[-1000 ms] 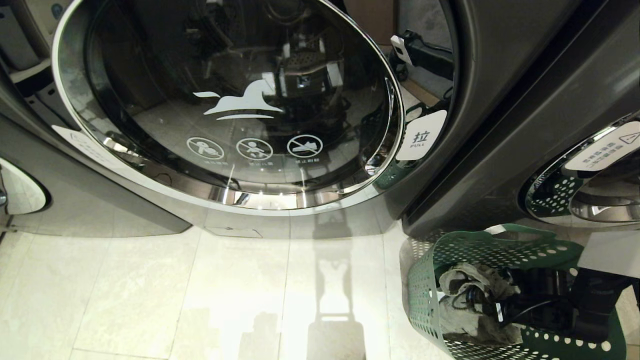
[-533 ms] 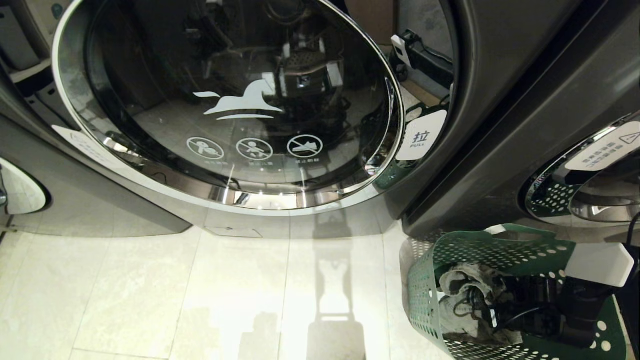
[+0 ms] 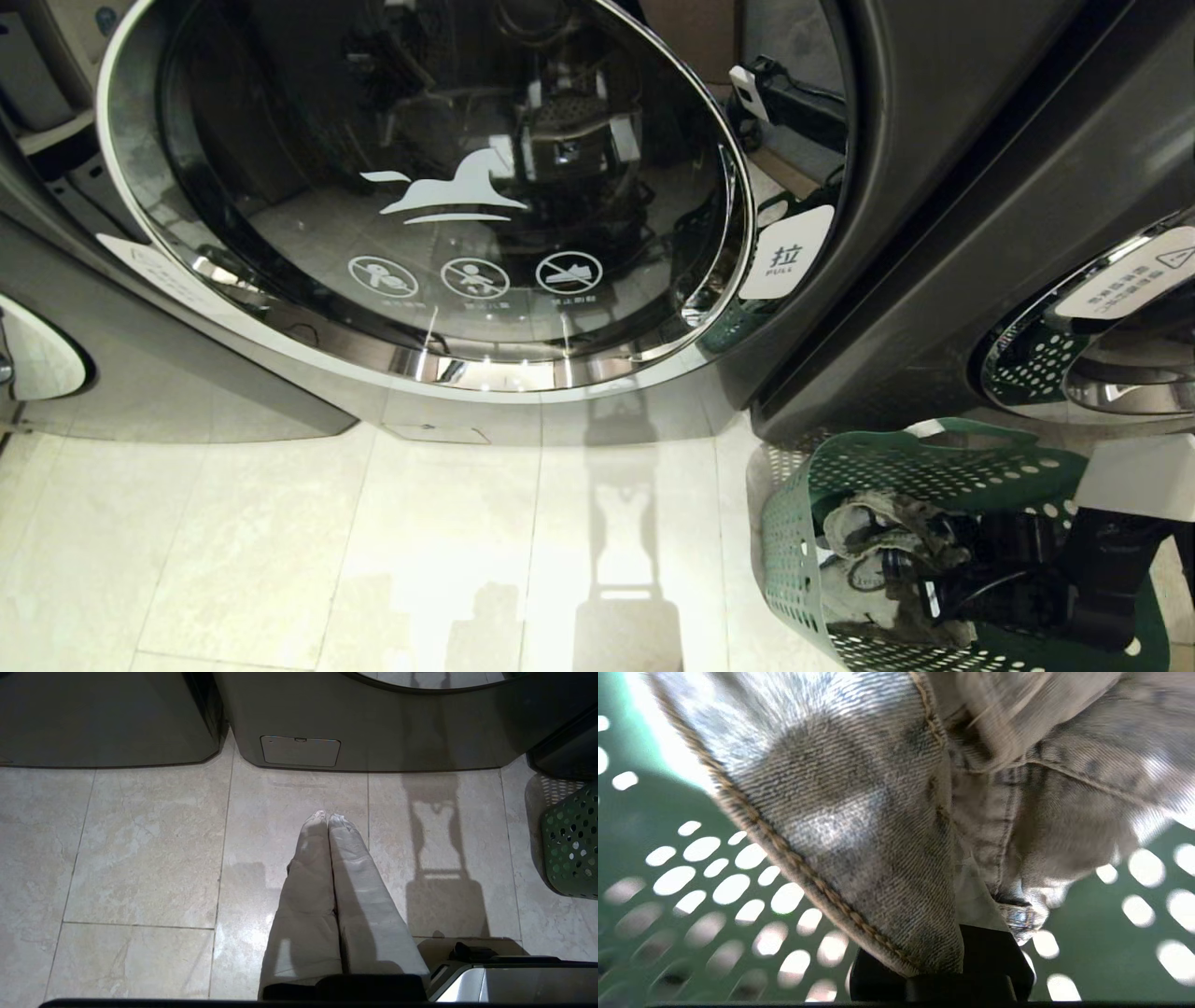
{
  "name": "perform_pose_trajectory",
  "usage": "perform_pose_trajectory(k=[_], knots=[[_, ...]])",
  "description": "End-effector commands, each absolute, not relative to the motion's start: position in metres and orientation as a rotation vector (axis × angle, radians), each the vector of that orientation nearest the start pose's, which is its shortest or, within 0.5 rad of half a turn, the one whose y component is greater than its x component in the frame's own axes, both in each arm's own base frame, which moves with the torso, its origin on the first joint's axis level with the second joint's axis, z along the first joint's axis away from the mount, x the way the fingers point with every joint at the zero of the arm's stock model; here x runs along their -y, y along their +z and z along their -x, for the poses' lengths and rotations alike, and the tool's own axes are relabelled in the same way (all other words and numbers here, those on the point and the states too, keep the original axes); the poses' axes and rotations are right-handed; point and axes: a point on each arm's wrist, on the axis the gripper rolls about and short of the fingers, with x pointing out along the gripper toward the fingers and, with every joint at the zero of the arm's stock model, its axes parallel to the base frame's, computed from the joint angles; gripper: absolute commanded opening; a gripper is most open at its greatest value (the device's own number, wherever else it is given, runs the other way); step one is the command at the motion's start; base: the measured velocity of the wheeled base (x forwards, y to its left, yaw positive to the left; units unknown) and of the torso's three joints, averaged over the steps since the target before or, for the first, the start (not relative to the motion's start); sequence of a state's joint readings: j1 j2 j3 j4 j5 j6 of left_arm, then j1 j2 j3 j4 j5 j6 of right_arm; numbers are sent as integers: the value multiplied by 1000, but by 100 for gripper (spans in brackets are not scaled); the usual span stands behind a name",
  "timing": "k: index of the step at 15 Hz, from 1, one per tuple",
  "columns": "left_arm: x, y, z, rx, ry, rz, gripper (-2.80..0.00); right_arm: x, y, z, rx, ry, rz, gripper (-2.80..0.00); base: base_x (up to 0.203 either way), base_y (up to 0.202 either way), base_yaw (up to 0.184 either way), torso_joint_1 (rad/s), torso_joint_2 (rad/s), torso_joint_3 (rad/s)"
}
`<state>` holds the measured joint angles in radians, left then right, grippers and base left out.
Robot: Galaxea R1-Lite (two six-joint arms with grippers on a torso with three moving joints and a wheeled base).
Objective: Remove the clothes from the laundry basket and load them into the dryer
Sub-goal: Take the clothes out of the basket
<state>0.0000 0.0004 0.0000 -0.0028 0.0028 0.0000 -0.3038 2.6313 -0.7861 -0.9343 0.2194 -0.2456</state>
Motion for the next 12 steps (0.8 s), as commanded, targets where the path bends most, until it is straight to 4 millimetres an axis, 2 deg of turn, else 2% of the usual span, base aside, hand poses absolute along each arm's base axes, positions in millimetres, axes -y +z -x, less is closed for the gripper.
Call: perform_pose_trajectory(k=[1,4,7,9,11,12], knots=[[0,76,23,3,3,1,-280,98,-75,-333,-802,26,22,-280,0,0,0,0,0,0],[0,76,23,3,3,0,-280,91,9,-308,-678,6,47,-280,0,0,0,0,0,0],[0,76,23,2,3,1,-280,75,93,-262,-495,-15,85,-280,0,0,0,0,0,0],[0,76,23,3,3,0,-280,56,131,-215,-371,-15,106,-280,0,0,0,0,0,0],[0,76,23,3,3,0,-280,38,149,-167,-266,-30,132,-280,0,0,0,0,0,0],[0,76,23,3,3,0,-280,30,151,-145,-228,-46,142,-280,0,0,0,0,0,0]])
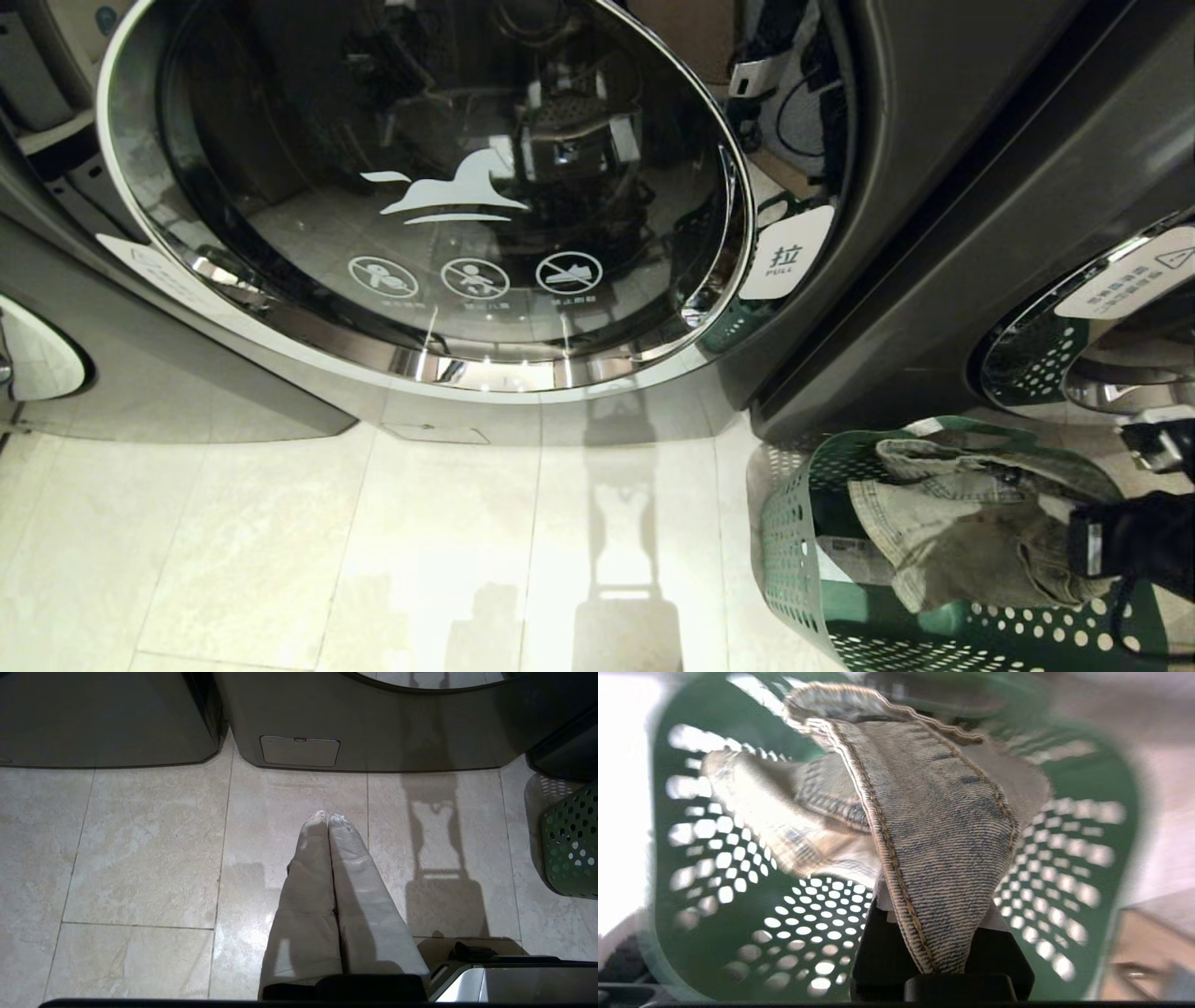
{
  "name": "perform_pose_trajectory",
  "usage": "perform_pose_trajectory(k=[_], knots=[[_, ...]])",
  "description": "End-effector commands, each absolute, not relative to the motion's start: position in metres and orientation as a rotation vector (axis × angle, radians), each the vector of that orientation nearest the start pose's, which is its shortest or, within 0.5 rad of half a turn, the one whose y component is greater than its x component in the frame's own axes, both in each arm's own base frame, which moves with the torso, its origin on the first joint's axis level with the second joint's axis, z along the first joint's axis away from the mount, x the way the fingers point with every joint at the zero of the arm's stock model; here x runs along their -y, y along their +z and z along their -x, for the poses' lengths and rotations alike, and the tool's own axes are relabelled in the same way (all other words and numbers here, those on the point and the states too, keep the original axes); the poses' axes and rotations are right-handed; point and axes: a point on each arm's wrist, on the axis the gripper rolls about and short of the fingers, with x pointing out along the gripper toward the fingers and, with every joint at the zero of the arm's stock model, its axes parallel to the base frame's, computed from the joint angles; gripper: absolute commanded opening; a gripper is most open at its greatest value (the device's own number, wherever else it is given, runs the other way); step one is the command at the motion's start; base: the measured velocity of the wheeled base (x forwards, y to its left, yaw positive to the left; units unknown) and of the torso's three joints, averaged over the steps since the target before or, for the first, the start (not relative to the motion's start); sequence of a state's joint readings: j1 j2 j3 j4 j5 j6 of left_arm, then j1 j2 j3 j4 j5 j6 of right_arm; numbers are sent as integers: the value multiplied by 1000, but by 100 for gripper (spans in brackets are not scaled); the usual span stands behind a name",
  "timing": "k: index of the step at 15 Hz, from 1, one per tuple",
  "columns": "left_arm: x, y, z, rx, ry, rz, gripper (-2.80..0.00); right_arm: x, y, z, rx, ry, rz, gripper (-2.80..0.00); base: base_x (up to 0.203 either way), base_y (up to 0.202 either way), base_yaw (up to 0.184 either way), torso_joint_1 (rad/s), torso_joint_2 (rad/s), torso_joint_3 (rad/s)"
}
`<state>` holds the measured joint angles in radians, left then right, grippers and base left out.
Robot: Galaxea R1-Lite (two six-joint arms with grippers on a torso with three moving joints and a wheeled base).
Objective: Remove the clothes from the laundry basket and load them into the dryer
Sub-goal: Take the clothes out of the basket
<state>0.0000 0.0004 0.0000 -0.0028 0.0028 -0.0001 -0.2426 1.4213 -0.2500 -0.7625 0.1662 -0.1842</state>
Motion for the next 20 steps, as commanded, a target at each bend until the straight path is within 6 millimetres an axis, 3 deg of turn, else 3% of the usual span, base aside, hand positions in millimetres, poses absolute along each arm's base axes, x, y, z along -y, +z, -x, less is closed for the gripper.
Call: perform_pose_trajectory(k=[1,4,10,13,20], knots=[[0,76,23,3,3,1,-280,22,146,-124,-205,-62,147,-280,0,0,0,0,0,0],[0,76,23,3,3,0,-280,8,131,-85,-179,-70,155,-280,0,0,0,0,0,0],[0,76,23,3,3,0,-280,2,105,-27,-221,-48,161,-280,0,0,0,0,0,0],[0,76,23,3,3,0,-280,3,90,-20,-366,-90,165,-280,0,0,0,0,0,0],[0,76,23,3,3,0,-280,2,89,-19,-358,-58,147,-280,0,0,0,0,0,0]])
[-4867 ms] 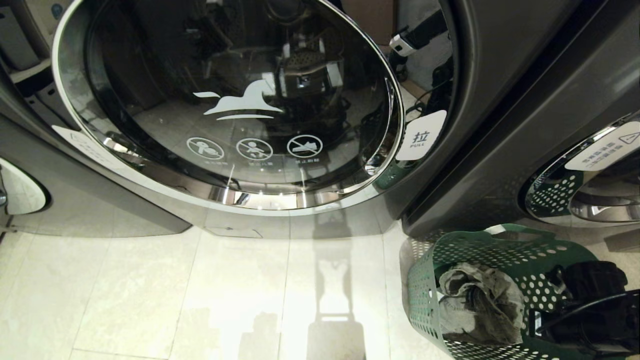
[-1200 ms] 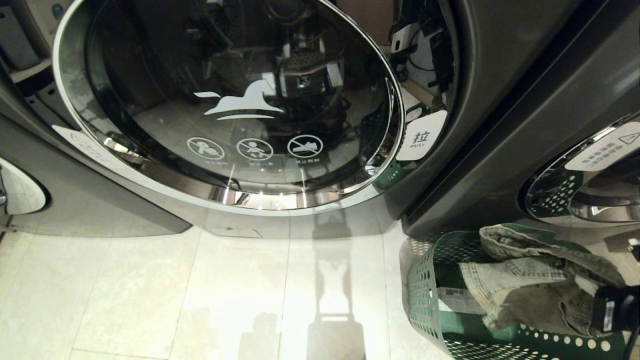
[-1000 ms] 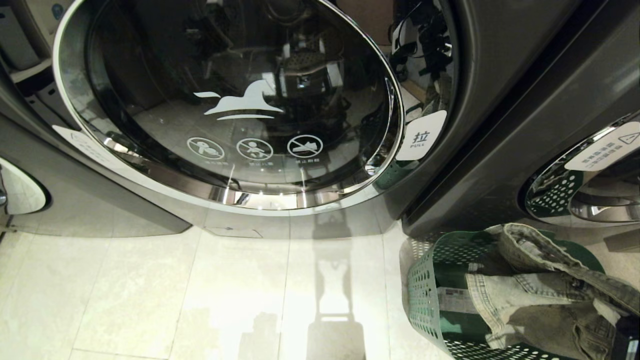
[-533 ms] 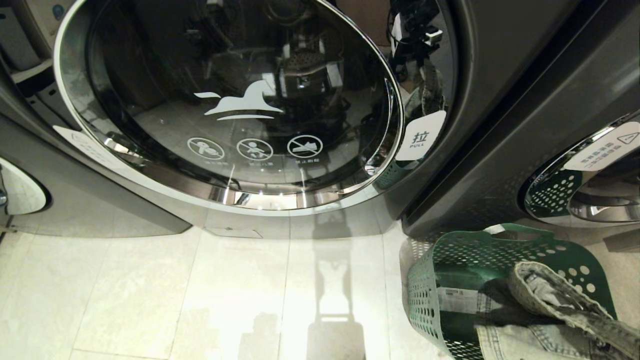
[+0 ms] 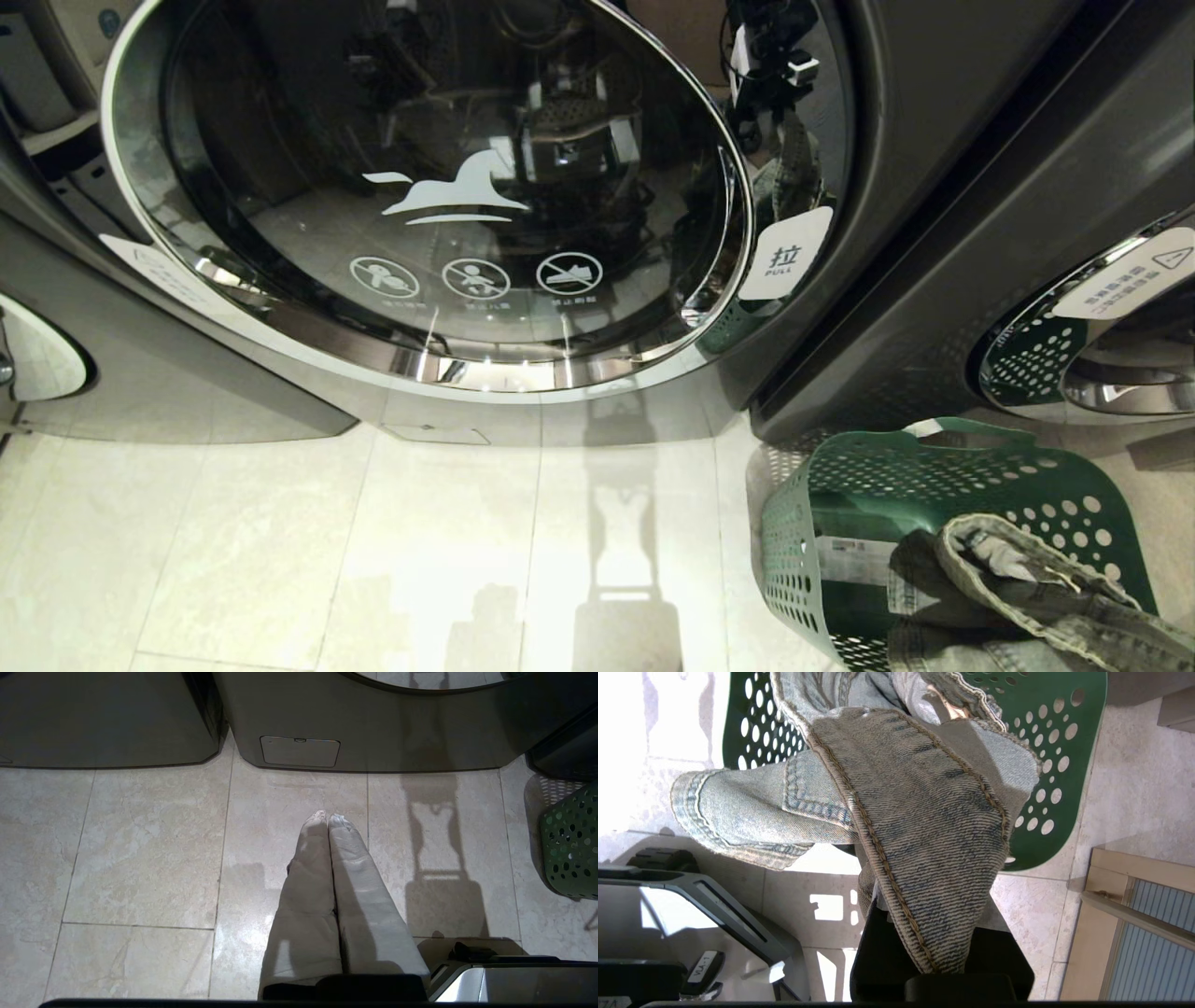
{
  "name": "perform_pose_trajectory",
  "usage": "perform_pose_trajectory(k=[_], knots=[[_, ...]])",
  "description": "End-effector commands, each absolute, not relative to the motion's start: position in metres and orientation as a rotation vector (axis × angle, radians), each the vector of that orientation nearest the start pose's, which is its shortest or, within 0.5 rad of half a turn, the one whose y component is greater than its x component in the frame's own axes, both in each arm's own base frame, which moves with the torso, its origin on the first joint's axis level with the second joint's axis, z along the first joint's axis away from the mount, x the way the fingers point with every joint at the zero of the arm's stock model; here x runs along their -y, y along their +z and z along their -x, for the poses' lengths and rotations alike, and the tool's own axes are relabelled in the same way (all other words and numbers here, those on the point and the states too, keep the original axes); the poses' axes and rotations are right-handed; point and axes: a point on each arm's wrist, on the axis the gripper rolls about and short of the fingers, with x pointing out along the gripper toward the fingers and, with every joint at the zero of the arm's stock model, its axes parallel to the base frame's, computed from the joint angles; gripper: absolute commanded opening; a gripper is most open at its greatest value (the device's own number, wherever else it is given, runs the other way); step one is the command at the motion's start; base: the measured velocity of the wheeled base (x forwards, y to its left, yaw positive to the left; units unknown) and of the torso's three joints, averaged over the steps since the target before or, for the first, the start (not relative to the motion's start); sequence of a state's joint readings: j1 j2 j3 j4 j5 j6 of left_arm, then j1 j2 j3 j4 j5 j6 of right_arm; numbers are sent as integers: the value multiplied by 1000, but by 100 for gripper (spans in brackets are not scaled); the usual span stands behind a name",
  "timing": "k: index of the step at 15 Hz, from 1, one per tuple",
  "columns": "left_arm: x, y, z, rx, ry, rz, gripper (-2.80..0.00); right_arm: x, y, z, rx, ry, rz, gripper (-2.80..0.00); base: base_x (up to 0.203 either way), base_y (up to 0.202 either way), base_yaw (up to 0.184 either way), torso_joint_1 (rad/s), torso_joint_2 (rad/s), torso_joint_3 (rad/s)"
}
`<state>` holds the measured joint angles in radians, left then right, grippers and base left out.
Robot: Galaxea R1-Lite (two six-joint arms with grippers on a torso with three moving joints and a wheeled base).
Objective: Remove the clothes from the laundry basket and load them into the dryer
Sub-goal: Take the clothes out of the basket, then put the clothes in the dryer
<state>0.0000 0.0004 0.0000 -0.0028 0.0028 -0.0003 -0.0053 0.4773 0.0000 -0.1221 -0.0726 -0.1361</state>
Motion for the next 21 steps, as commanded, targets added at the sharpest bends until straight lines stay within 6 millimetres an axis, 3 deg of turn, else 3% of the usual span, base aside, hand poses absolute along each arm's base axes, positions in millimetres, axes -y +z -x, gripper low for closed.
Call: perform_pose_trajectory(k=[1,5,11,21], knots=[[0,76,23,3,3,1,-280,2,89,-19,-354,-72,127,-280,0,0,0,0,0,0],[0,76,23,3,3,2,-280,1,84,-11,-343,-37,30,-280,0,0,0,0,0,0],[0,76,23,3,3,-2,-280,-1,78,0,-320,108,93,-280,0,0,0,0,0,0],[0,75,23,0,2,-20,-280,-1,78,4,-276,89,92,-280,0,0,0,0,0,8]])
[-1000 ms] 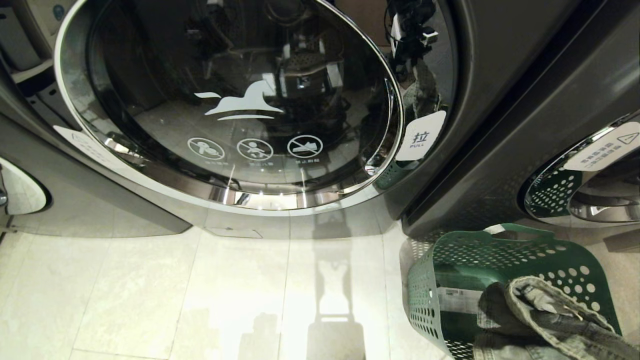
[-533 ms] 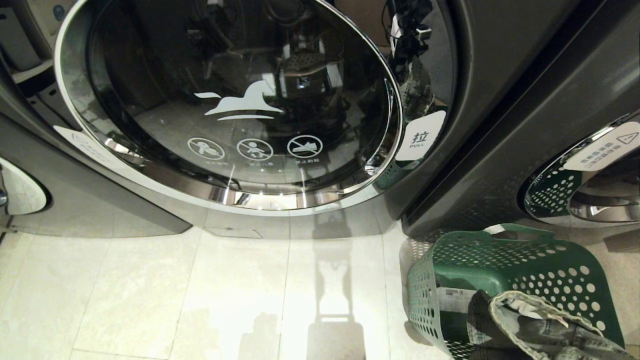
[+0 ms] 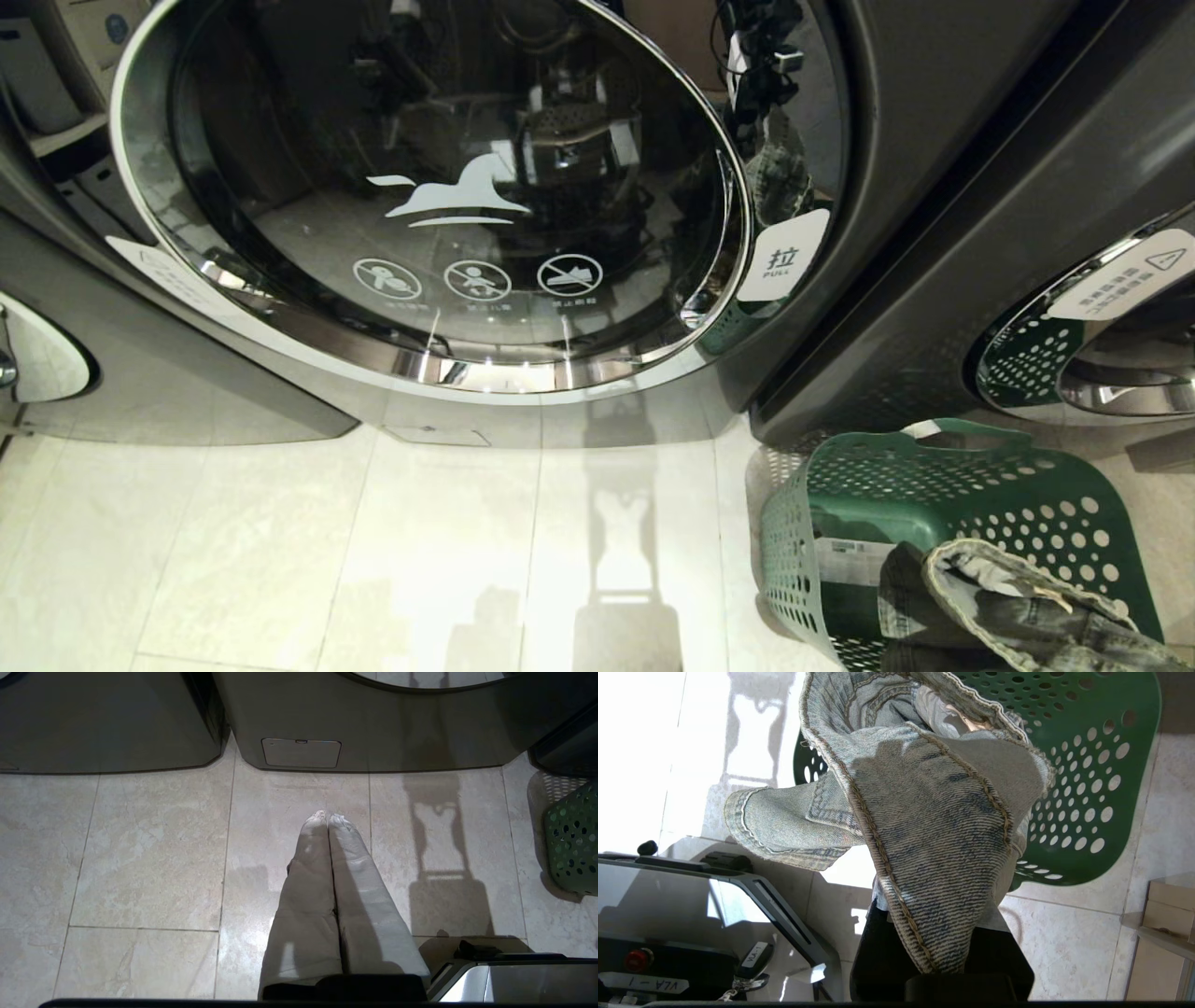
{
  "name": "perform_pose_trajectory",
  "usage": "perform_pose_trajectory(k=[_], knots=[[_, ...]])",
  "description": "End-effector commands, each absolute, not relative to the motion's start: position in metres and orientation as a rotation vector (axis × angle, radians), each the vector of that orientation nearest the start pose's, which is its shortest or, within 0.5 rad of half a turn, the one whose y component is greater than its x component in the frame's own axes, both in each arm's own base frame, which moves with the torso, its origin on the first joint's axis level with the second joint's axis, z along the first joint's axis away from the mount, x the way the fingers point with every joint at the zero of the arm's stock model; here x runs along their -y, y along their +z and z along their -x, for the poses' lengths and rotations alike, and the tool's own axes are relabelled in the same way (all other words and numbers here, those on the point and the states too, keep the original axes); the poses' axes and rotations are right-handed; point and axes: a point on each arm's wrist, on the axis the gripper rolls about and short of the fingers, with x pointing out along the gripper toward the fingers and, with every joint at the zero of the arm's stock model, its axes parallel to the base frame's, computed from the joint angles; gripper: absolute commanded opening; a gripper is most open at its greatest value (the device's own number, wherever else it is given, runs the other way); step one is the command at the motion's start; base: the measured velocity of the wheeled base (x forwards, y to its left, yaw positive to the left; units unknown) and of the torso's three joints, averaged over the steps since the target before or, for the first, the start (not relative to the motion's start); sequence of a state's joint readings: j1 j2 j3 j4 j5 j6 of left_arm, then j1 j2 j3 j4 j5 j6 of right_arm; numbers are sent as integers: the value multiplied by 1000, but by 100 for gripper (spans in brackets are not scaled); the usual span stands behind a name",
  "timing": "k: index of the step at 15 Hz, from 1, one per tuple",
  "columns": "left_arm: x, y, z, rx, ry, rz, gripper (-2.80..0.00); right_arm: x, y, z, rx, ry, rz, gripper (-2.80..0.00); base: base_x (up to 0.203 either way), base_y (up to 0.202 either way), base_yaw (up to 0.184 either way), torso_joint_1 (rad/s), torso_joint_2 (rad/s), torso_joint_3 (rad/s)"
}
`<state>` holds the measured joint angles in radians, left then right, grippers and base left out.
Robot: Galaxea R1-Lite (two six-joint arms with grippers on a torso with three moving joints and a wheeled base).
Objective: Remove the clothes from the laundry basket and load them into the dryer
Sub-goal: Put the clothes in the dryer
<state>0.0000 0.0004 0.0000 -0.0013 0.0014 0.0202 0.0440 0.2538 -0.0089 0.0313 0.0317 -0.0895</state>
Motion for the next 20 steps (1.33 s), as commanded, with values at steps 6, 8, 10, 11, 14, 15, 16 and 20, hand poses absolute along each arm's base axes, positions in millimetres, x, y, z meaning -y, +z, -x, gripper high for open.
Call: perform_pose_trajectory(k=[6,8,10,11,14,15,16,20], knots=[[0,75,23,0,2,-20,-280,-1,78,5,-255,81,78,-280,0,0,0,3,2,179],[0,75,23,0,2,-21,-280,-1,79,5,-266,82,79,-280,0,0,0,-2,2,201],[0,76,23,1,2,-20,-280,-1,79,4,-273,88,79,-280,0,0,0,7,2,203],[0,75,23,-2,2,-20,-280,-1,79,3,-292,92,78,-280,0,0,0,2,2,199],[0,75,23,-2,2,-20,-280,-1,79,-3,-365,65,72,-280,0,0,0,3,0,204],[0,75,23,-2,2,-18,-280,-1,79,-3,-364,62,72,-280,0,0,0,3,2,198],[0,75,23,-2,2,-17,-280,-1,78,-2,-356,51,72,-280,0,0,0,2,2,195],[0,75,23,0,2,-17,-280,-1,78,3,-283,-12,61,-280,0,0,0,7,-1,204]])
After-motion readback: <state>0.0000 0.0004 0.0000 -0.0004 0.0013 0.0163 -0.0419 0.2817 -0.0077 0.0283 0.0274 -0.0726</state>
